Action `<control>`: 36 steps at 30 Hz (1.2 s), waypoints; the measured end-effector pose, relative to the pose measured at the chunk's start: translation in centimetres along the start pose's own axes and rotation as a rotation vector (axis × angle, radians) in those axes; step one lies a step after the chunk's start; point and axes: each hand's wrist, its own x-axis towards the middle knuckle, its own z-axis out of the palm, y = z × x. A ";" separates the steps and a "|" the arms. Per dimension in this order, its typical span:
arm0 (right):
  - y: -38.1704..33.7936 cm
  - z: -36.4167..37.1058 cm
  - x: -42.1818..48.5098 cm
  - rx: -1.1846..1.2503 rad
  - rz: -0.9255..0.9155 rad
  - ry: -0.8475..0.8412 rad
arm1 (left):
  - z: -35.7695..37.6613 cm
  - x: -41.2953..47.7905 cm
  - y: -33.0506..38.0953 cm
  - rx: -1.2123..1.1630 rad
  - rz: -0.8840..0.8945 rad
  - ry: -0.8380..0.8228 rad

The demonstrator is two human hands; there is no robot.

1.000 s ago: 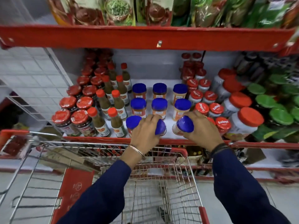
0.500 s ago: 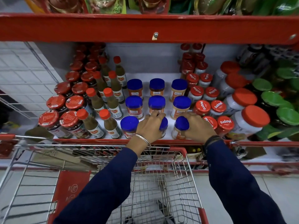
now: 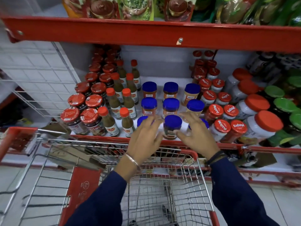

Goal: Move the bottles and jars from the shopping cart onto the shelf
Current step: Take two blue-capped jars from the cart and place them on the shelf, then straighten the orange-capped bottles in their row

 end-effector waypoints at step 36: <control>-11.1 11.6 8.3 0.258 0.057 -0.059 | -7.6 -0.3 -16.4 -0.368 -0.308 0.030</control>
